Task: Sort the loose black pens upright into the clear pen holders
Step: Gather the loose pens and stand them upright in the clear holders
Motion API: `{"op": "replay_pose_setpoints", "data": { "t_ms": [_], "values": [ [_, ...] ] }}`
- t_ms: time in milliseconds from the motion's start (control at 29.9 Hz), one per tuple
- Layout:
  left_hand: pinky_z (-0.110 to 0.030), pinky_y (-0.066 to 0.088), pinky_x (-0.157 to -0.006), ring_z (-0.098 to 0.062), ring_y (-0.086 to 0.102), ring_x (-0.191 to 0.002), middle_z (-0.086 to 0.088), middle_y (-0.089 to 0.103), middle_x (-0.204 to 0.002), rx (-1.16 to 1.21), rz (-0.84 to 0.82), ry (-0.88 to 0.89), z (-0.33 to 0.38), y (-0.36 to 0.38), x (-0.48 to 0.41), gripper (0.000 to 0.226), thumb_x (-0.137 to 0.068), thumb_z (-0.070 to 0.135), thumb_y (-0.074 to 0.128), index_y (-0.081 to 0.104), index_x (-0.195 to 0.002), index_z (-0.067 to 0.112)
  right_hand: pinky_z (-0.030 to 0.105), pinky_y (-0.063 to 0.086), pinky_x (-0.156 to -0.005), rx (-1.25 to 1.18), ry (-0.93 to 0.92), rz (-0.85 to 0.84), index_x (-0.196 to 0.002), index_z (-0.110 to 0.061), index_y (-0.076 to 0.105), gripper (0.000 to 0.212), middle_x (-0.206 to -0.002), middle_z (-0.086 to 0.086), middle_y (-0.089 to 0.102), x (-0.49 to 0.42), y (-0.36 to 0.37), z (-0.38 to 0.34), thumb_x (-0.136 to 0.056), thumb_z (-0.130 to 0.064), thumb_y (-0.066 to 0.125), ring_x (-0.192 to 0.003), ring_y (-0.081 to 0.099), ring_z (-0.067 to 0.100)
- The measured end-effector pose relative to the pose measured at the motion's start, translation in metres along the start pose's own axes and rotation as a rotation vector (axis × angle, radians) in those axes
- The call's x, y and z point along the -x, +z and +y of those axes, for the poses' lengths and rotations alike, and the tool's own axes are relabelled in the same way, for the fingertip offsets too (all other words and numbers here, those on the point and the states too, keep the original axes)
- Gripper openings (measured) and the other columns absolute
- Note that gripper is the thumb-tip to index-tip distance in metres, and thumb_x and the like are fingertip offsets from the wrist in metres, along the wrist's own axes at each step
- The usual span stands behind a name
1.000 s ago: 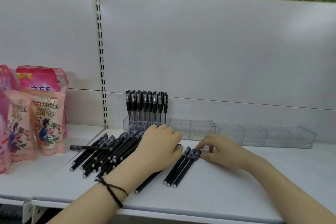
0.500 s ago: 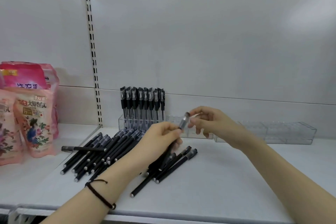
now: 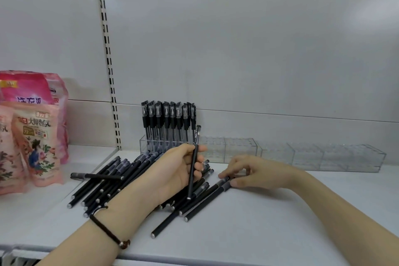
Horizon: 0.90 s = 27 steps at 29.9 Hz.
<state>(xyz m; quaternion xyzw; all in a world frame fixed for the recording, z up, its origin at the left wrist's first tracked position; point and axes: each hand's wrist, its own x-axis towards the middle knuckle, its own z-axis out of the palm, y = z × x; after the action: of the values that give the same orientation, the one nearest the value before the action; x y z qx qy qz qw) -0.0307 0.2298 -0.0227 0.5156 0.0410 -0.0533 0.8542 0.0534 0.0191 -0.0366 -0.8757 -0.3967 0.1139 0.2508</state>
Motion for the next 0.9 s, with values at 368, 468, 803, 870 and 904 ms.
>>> {"op": "replay_pose_setpoints", "data": {
  "t_ms": [368, 468, 803, 870, 904],
  "values": [
    [-0.023, 0.055, -0.055, -0.012, 0.057, -0.057, -0.004, 0.057, -0.068, -0.138, -0.044, 0.093, -0.004, -0.002, 0.000, 0.023, -0.102, 0.016, 0.044, 0.063, -0.095, 0.004, 0.016, 0.043, -0.070, -0.127, -0.012, 0.009, -0.089, -0.021, 0.067, 0.017, -0.081, -0.016, 0.062, 0.010, -0.004, -0.009, -0.080, -0.012, 0.077, -0.073, 0.053, 0.003],
    [-0.030, 0.057, -0.081, -0.021, 0.069, -0.085, -0.011, 0.070, -0.086, -0.195, -0.100, 0.139, -0.005, -0.001, 0.002, 0.026, -0.102, 0.015, 0.042, 0.063, -0.092, 0.005, 0.021, 0.045, -0.067, -0.301, 0.011, 0.013, -0.088, -0.015, 0.069, 0.012, -0.077, -0.010, 0.066, 0.012, -0.006, -0.013, -0.082, -0.006, 0.074, -0.071, 0.057, 0.007],
    [-0.041, 0.057, -0.084, -0.026, 0.070, -0.086, -0.016, 0.073, -0.095, -0.365, -0.144, 0.088, -0.008, 0.005, 0.008, 0.024, -0.104, 0.018, 0.037, 0.057, -0.099, 0.005, 0.019, 0.037, -0.055, -0.490, -0.062, 0.293, -0.088, -0.014, 0.072, 0.009, -0.077, -0.002, 0.065, 0.009, -0.008, -0.035, -0.082, -0.008, 0.074, -0.069, 0.054, 0.007],
    [-0.032, 0.059, -0.059, -0.021, 0.065, -0.064, -0.014, 0.070, -0.080, -0.354, -0.167, 0.043, -0.008, 0.007, 0.009, 0.020, -0.105, 0.020, 0.037, 0.052, -0.098, 0.008, 0.019, 0.035, -0.051, -0.531, -0.079, 0.361, -0.096, -0.011, 0.070, 0.016, -0.076, -0.003, 0.062, 0.003, -0.006, -0.043, -0.082, -0.006, 0.074, -0.064, 0.052, 0.006],
    [-0.025, 0.051, -0.046, -0.016, 0.055, -0.053, -0.011, 0.064, -0.070, -0.322, -0.170, 0.025, -0.008, 0.007, 0.010, 0.017, -0.104, 0.020, 0.038, 0.049, -0.096, 0.009, 0.019, 0.034, -0.050, -0.542, -0.067, 0.376, -0.099, -0.010, 0.068, 0.019, -0.076, -0.003, 0.061, 0.000, -0.004, -0.045, -0.081, -0.006, 0.074, -0.061, 0.052, 0.007]
  ]
}}
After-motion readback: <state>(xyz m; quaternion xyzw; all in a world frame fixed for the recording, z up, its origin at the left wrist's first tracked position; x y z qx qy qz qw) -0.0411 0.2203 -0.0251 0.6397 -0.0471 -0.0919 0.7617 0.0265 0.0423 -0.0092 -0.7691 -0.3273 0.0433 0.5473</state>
